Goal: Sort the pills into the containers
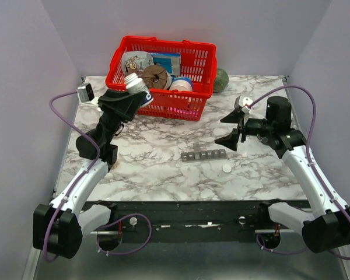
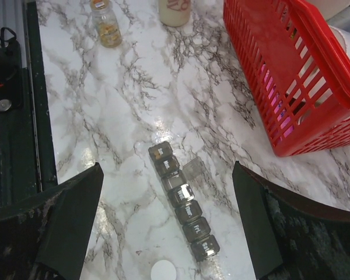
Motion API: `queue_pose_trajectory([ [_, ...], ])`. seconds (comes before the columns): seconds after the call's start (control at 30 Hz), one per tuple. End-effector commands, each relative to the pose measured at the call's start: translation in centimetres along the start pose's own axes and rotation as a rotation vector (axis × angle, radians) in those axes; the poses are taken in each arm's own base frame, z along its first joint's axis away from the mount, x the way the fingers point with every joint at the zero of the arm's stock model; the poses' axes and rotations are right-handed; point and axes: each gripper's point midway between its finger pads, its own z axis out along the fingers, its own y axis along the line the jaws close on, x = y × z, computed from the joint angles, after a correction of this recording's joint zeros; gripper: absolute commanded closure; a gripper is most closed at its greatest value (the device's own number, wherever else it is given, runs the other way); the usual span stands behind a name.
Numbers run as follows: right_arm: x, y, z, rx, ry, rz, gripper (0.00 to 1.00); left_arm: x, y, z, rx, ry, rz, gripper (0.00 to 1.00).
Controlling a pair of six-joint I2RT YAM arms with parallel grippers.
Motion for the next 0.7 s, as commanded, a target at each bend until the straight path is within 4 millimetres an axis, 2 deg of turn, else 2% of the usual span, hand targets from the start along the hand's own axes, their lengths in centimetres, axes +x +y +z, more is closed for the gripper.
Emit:
queue_pose_trajectory([
  [0.0, -0.2, 0.2, -0.2, 0.007, -0.022, -0.008, 0.00, -6.3, -10.6, -1.7, 0.395, -0.329, 0.021, 1.00],
  [0.03, -0.2, 0.2, -0.1, 0.003, -0.025, -0.005, 0.00, -6.3, -12.3, -1.1, 0.441, -0.306, 0.084, 1.00],
  [0.07, -0.1, 0.1, 0.0, 0.001, -0.024, 0.002, 0.00, -4.8, -12.4, -0.6, 0.459, -0.218, 0.146, 1.00],
  [0.1, -0.2, 0.2, 0.0, -0.003, -0.027, 0.002, 0.00, -4.3, -12.7, -0.2, 0.478, -0.184, 0.140, 1.00],
  [0.23, -0.6, 0.1, -0.2, 0.008, -0.030, -0.004, 0.00, -4.6, -13.7, 0.5, 0.512, -0.181, 0.162, 1.00],
  [0.27, -0.5, 0.1, -0.2, 0.013, -0.028, -0.006, 0.00, -4.1, -14.3, 0.7, 0.527, -0.149, 0.221, 1.00],
  [0.3, -0.6, 0.1, -0.4, 0.024, -0.028, -0.015, 0.00, -1.7, -14.7, 0.8, 0.533, 0.000, 0.318, 1.00],
  [0.33, -0.5, 0.0, -0.5, 0.032, -0.025, -0.016, 0.00, -0.9, -11.3, 3.2, 0.375, 0.087, 0.496, 1.00],
  [0.37, -0.4, 0.1, -0.5, 0.034, -0.024, -0.020, 0.00, 0.4, -9.4, 3.5, 0.295, 0.178, 0.603, 1.00],
  [0.4, -0.3, -0.1, -0.5, 0.044, -0.019, -0.021, 0.00, 1.1, -8.8, 3.2, 0.242, 0.237, 0.779, 1.00],
  [0.43, -0.5, -0.1, -0.6, 0.046, -0.023, -0.027, 0.00, 3.4, -4.9, 2.5, 0.146, 0.434, 0.954, 1.00],
  [0.47, -0.4, 0.0, -0.6, 0.045, -0.022, -0.026, 0.00, 4.0, -2.7, 2.0, 0.093, 0.525, 1.048, 1.00],
  [0.5, -0.5, -0.2, -0.7, 0.050, -0.023, -0.028, 0.00, 4.5, -1.5, 1.3, 0.070, 0.596, 1.090, 1.00],
  [0.53, -0.6, -0.2, -0.7, 0.047, -0.023, -0.027, 0.00, 5.7, 0.2, -0.5, 0.053, 0.689, 1.096, 1.00],
  [0.57, -0.6, -0.3, -0.7, 0.048, -0.021, -0.024, 0.00, 5.7, 0.9, -1.2, 0.101, 0.724, 1.235, 1.00],
  [0.63, -0.6, -0.5, -0.7, 0.056, -0.016, -0.019, 0.00, 6.3, 3.2, -3.2, 0.064, 0.801, 1.300, 1.00],
  [0.67, -0.4, -0.6, -0.7, 0.058, -0.012, -0.015, 0.00, 6.3, 3.7, -3.7, 0.115, 0.840, 1.429, 1.00],
])
